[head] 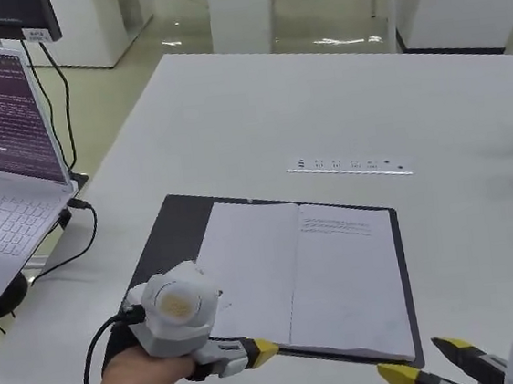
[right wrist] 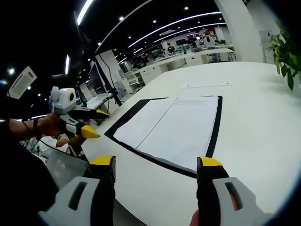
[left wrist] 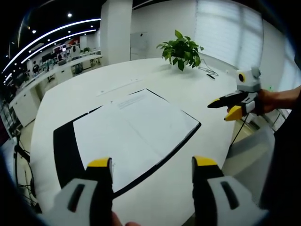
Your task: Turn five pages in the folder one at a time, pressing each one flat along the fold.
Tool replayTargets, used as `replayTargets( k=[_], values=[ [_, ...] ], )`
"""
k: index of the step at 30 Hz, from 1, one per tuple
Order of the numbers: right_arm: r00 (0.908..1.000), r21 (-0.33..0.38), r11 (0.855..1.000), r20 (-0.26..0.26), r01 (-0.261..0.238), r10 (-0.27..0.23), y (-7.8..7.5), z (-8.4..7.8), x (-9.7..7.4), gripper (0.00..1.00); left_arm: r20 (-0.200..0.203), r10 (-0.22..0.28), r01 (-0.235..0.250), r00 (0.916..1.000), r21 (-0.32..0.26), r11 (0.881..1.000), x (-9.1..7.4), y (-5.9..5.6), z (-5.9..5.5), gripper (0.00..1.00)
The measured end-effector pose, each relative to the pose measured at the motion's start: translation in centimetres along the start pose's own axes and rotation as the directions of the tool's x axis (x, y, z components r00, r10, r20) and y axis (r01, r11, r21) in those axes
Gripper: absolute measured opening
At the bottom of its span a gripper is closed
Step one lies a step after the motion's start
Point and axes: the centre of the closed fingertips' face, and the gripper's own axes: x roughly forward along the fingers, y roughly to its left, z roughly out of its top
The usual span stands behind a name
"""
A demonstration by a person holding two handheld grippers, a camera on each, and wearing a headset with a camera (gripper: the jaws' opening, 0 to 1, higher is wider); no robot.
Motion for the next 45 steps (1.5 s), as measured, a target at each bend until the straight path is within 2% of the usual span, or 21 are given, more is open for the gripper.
replayTargets(
  k=[8,15,20,27,32,41,45],
  values=[
    [1.0,0.014,1.0,-0.005,0.004,-0.004,0.0,-0.5,-0.5,0.69,-0.004,-0.053,0.053,0.9986,0.016,0.998,2.7,-1.8,1.5,0.67],
    [0.9999,0.022,1.0,0.002,0.012,-0.012,-0.3,-0.3,-0.7,0.69,0.018,-0.076,0.075,0.997,0.014,0.997,4.8,-2.9,2.9,0.66],
    [0.9999,0.021,1.0,-0.002,0.017,-0.017,-0.3,-0.5,-0.9,0.7,0.021,-0.091,0.091,0.9956,0.01,0.996,6.4,-3.7,3.3,0.66],
    [0.9996,0.035,0.999,-0.001,0.028,-0.028,-0.5,-0.7,-1.3,0.69,-0.004,-0.115,0.115,0.9933,0.035,0.993,8.6,-4.9,3.0,0.66],
    [0.9995,0.037,0.999,-0.004,0.032,-0.032,-0.6,-0.9,-1.6,0.69,-0.015,-0.126,0.127,0.9919,0.049,0.991,9.7,-5.2,2.9,0.65],
    [0.9989,0.034,0.998,-0.01,0.046,-0.046,-0.8,-1.0,-1.9,0.69,-0.006,-0.13,0.131,0.9914,0.058,0.99,11.2,-5.5,3.4,0.64],
    [0.9987,0.039,0.998,0.0,0.052,-0.052,-0.8,-0.7,-2.0,0.7,-0.005,-0.141,0.141,0.9899,0.06,0.988,12.3,-6.1,3.5,0.65]
  ],
)
